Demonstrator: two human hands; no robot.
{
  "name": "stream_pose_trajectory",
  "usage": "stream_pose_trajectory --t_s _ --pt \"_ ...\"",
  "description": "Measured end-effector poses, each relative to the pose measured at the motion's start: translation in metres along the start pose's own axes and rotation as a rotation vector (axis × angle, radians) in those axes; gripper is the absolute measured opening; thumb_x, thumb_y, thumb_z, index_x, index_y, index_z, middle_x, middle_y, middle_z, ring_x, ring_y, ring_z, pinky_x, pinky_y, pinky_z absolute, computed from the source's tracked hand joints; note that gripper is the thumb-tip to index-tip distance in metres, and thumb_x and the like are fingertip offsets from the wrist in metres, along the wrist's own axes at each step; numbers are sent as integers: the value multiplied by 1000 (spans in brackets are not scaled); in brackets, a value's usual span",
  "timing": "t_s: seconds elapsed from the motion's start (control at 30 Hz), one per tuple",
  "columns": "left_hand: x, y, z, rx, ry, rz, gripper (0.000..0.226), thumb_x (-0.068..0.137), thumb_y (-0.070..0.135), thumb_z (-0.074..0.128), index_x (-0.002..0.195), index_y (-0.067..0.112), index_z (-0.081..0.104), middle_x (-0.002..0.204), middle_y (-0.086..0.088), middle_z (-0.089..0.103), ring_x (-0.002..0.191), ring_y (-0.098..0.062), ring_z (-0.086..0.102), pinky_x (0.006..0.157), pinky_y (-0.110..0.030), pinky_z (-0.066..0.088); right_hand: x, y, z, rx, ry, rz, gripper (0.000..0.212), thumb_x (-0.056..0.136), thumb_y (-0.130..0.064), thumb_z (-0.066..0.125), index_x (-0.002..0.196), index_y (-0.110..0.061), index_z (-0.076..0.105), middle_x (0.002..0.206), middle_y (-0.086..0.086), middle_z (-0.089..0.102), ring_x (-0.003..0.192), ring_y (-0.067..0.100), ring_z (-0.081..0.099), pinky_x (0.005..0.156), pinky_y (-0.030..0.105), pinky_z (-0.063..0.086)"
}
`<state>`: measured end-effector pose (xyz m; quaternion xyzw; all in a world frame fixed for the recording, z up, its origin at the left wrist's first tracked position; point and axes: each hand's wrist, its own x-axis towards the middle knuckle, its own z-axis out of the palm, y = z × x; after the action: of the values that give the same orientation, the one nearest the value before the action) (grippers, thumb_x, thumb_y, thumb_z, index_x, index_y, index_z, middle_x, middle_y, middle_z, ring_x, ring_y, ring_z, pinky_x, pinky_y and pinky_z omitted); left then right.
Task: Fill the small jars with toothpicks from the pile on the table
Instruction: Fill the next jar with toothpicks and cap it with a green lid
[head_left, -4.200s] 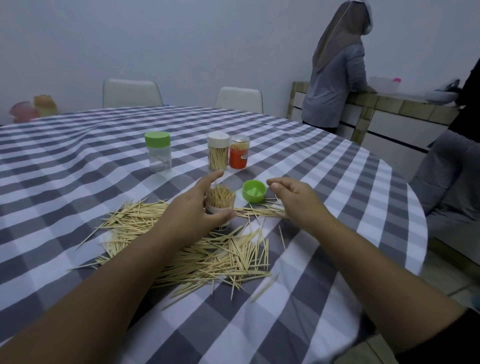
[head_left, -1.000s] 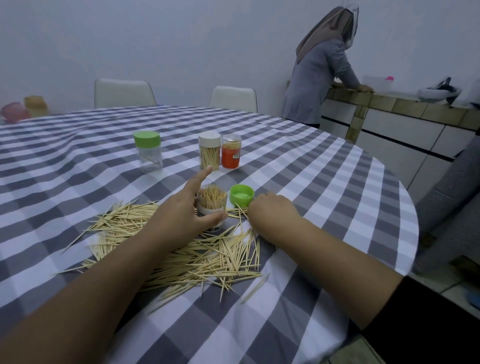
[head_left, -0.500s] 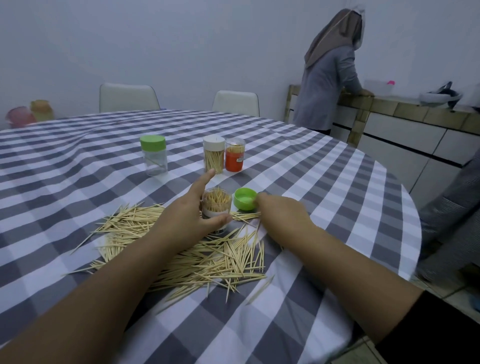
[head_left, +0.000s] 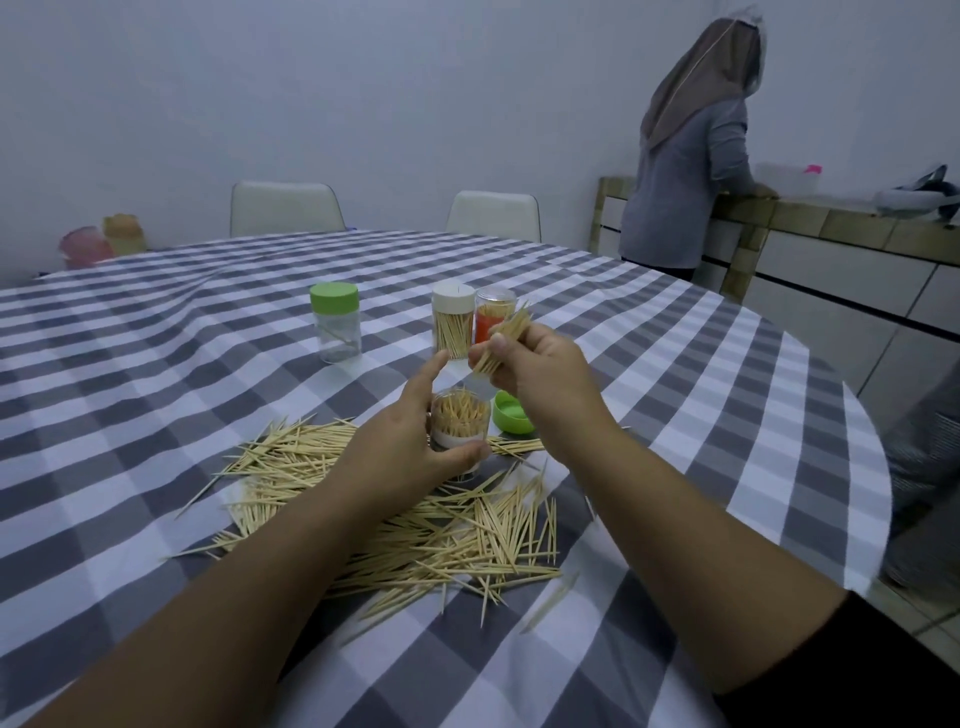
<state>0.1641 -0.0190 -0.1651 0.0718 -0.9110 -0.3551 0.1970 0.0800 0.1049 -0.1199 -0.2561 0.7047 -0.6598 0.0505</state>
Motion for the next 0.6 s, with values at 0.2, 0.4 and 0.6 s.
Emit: stream_pose_trajectory --t_s 0.2,0.4,0.6 --pt "-1 3 -2 11 2 1 96 78 42 73 149 40 7 101 15 59 90 -5 64 82 -32 53 -3 12 10 1 -103 120 23 97 -16 49 115 -11 63 101 -1 68 87 7 62 59 12 47" --pt "-1 4 -2 21 2 -6 97 78 45 72 149 40 6 103 15 62 89 -5 64 82 -35 53 -2 17 15 -65 -144 216 25 97 -22 51 119 -20 61 109 4 68 100 22 65 81 43 55" --pt "-1 5 -3 21 -7 -15 97 79 44 72 149 37 6 102 15 60 89 -4 63 80 -30 53 -3 16 9 -3 -165 213 25 98 -20 49 119 -20 61 114 0 65 99 16 63 75 34 55"
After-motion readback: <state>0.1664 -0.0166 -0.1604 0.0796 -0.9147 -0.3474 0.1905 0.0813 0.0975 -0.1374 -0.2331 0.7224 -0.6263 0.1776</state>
